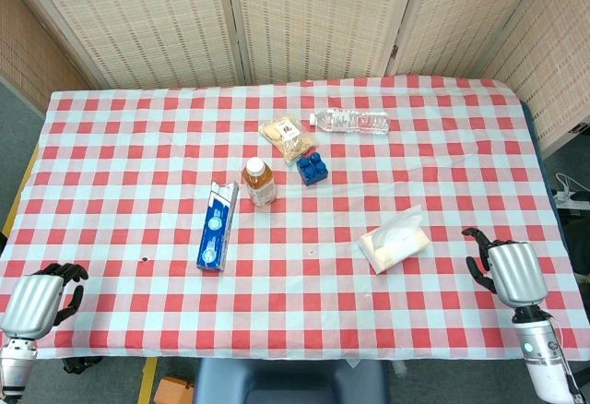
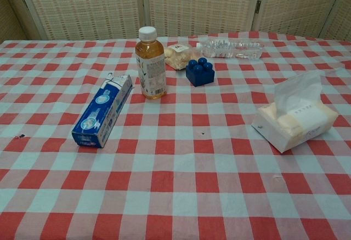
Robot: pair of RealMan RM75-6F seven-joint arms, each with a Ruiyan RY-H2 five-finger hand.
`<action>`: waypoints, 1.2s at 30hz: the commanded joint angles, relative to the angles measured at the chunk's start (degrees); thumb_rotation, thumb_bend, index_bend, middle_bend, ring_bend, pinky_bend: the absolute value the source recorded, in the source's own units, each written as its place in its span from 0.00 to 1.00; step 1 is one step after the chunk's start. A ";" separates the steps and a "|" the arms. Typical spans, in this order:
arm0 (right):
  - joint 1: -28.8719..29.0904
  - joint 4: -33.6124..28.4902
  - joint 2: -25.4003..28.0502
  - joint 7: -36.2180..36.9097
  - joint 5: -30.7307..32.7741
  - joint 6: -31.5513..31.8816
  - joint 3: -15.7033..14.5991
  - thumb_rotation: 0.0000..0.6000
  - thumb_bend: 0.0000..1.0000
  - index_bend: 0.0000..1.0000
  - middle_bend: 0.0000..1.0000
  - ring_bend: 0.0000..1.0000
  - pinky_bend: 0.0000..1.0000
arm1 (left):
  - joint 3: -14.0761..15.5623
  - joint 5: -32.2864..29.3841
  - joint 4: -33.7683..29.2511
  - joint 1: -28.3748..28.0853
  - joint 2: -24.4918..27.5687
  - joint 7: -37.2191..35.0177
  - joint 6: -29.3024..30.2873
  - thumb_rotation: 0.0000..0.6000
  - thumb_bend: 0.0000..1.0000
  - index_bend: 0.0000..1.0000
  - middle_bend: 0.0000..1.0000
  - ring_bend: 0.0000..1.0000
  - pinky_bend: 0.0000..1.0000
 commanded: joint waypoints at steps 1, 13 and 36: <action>-0.06 -0.01 -0.04 -0.16 -0.04 -0.01 0.01 1.00 0.31 0.33 0.76 0.74 0.79 | 0.11 -0.21 -0.07 -0.06 0.06 -0.17 -0.48 1.00 0.52 0.48 0.49 0.41 0.61; 1.88 1.28 -1.39 -0.09 1.23 -3.91 1.05 1.00 0.28 0.29 0.76 0.74 0.79 | 0.01 -0.37 -0.40 0.05 0.15 -0.18 -0.36 1.00 0.52 0.48 0.49 0.41 0.61; 17.25 15.86 -16.76 -1.36 8.21 -22.57 6.36 1.00 0.27 0.61 0.76 0.77 0.79 | -0.19 -0.02 -0.89 0.49 0.42 -0.15 0.78 1.00 0.52 0.48 0.49 0.41 0.61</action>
